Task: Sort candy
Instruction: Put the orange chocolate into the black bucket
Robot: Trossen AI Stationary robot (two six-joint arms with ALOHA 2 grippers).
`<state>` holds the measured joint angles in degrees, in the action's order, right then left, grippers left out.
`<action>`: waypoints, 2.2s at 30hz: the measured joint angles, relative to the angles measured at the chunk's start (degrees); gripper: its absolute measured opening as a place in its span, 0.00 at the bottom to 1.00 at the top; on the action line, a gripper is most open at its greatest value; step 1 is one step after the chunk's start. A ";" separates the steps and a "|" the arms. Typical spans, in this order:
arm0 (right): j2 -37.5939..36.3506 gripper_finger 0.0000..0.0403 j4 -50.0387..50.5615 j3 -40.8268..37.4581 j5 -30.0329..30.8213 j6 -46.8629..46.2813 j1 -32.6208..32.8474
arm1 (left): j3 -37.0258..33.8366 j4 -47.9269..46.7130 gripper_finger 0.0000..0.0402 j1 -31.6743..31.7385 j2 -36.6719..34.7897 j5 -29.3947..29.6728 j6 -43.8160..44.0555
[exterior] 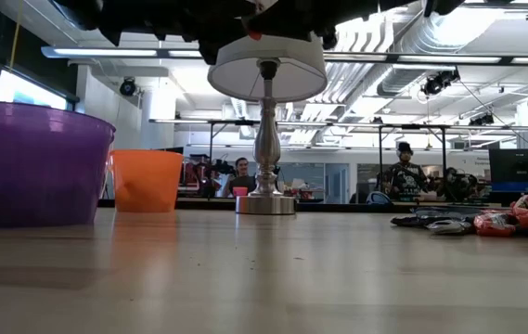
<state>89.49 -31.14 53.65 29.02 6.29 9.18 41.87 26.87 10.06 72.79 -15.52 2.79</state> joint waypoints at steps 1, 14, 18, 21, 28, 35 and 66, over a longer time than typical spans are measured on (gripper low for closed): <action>0.44 0.00 -0.30 0.00 -0.07 -0.02 -0.03 | 0.00 -0.02 0.40 -0.01 0.00 0.32 -0.03; 1.47 0.00 -2.81 -0.07 0.35 -0.29 0.01 | 0.02 -0.80 0.19 0.01 -0.11 0.49 -3.34; 1.47 0.00 -2.80 -0.13 0.49 -1.31 0.01 | 0.04 -1.28 0.04 0.01 -0.21 0.52 -3.36; 1.47 0.04 -2.47 -0.13 1.18 -2.35 0.05 | 0.07 -1.29 0.04 0.03 -0.11 0.76 -3.46; 1.47 0.24 -1.22 -0.07 2.97 -2.34 0.12 | 0.07 -2.42 0.01 0.07 -0.02 1.08 -3.54; 0.75 0.42 2.65 0.02 8.49 -1.46 1.89 | -0.04 -4.03 0.01 0.07 -0.58 1.04 -3.53; -7.58 0.38 47.12 0.00 4.52 -52.12 18.94 | 0.00 -59.22 0.02 -49.91 -18.56 12.22 59.98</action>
<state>81.91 15.99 53.65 33.54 -45.83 28.12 41.87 -32.34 -39.85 54.24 -3.30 62.77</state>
